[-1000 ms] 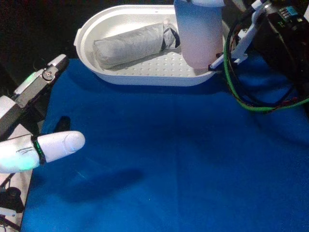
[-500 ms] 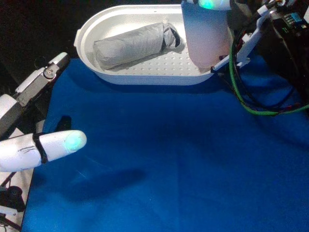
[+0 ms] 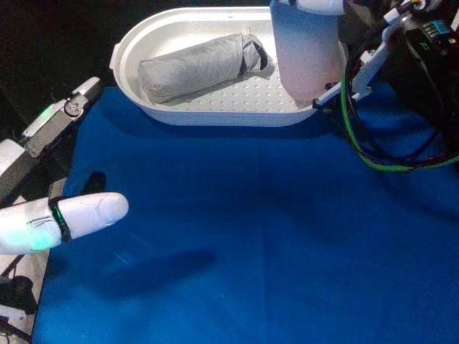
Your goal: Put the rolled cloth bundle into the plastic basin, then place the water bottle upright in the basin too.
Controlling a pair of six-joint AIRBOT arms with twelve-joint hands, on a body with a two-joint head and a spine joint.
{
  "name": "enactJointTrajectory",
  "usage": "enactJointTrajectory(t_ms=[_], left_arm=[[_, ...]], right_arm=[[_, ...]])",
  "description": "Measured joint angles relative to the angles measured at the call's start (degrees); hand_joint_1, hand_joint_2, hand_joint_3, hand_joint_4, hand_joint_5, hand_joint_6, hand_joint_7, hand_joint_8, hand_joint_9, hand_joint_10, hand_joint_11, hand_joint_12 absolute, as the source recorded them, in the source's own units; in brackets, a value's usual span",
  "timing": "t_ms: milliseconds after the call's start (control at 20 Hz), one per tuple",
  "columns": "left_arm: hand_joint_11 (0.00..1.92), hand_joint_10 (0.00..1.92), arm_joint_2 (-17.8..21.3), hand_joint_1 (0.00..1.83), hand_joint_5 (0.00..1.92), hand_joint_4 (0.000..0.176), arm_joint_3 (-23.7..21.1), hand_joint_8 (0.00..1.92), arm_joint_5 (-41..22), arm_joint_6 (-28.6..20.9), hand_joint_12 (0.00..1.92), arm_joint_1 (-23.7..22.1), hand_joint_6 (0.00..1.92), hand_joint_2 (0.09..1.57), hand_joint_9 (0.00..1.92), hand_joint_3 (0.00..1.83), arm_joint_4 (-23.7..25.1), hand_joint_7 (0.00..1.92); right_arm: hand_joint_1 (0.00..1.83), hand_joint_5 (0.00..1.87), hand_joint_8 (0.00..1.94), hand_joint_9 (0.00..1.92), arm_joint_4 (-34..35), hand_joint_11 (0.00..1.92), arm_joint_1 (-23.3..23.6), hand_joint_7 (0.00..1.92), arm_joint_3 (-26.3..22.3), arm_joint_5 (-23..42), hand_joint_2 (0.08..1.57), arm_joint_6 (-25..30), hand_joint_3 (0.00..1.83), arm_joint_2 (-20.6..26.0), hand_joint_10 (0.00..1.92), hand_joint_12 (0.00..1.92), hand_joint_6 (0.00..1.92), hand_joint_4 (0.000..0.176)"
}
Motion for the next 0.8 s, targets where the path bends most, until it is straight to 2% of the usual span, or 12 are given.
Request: enactJointTrajectory(t_ms=[50, 100, 150, 200, 450, 600, 750, 800], left_arm=[[0.00, 0.00, 0.0, 0.54, 0.00, 0.176, 0.0, 0.00, 0.0, 0.0, 0.00, 0.0, 0.00, 0.86, 0.00, 0.00, 0.0, 0.00], [0.00, 0.00, 0.0, 0.53, 0.00, 0.176, 0.0, 0.00, 0.0, 0.0, 0.00, 0.0, 0.00, 0.86, 0.00, 0.00, 0.0, 0.00], [0.00, 0.00, 0.0, 0.53, 0.00, 0.176, 0.0, 0.00, 0.0, 0.0, 0.00, 0.0, 0.00, 0.86, 0.00, 0.00, 0.0, 0.00], [0.00, 0.00, 0.0, 0.54, 0.00, 0.176, 0.0, 0.00, 0.0, 0.0, 0.00, 0.0, 0.00, 0.86, 0.00, 0.01, 0.0, 0.00], [0.00, 0.00, 0.0, 0.53, 0.00, 0.176, 0.0, 0.00, -0.1, 0.0, 0.00, 0.0, 0.00, 0.87, 0.00, 0.00, -0.1, 0.00], [0.00, 0.00, 0.0, 0.53, 0.00, 0.176, 0.0, 0.00, -0.1, 0.0, 0.00, 0.0, 0.00, 0.86, 0.00, 0.00, -0.1, 0.00], [0.00, 0.00, 0.0, 0.53, 0.00, 0.176, 0.0, 0.00, -0.1, 0.0, 0.00, 0.0, 0.00, 0.86, 0.00, 0.00, -0.1, 0.00], [0.00, 0.00, 0.0, 0.52, 0.00, 0.176, 0.0, 0.00, -0.1, 0.0, 0.00, 0.0, 0.00, 0.87, 0.00, 0.00, -0.1, 0.00]], right_arm=[[0.66, 0.74, 0.00, 0.73, 0.0, 0.35, -0.2, 0.77, 0.0, 0.2, 1.30, 0.2, 0.00, 0.0, 0.02, 0.83, 0.02, 0.000], [0.65, 0.72, 0.00, 0.72, 0.0, 0.34, -0.2, 0.75, 0.0, 0.3, 1.29, 0.6, 0.00, 0.0, 0.01, 0.78, 0.00, 0.000], [0.64, 0.69, 0.00, 0.69, 0.0, 0.33, -0.2, 0.72, 0.0, 0.1, 1.29, 0.7, 0.00, 0.0, 0.00, 0.72, 0.00, 0.022], [0.64, 0.65, 0.00, 0.67, 0.0, 0.32, -0.2, 0.70, 0.0, -0.5, 1.30, 0.7, 0.00, 0.0, 0.00, 0.71, 0.00, 0.028], [0.65, 0.58, 0.00, 0.64, 0.0, 0.27, -1.2, 0.68, 0.0, -1.9, 1.29, 0.9, 0.00, 0.0, 0.00, 0.74, 0.00, 0.030], [0.64, 0.58, 0.00, 0.59, 0.0, 0.21, -1.2, 0.66, 0.0, -2.0, 1.30, 0.9, 0.00, 0.0, 0.00, 0.71, 0.00, 0.043], [0.63, 0.57, 0.00, 0.57, 0.0, 0.18, -1.3, 0.64, 0.0, -2.0, 1.29, 1.0, 0.00, 0.0, 0.00, 0.78, 0.00, 0.054], [0.60, 0.55, 0.00, 0.52, 0.0, 0.14, -1.3, 0.59, 0.0, -2.0, 1.28, 1.1, 0.00, 0.1, 0.00, 0.77, 0.00, 0.067]])
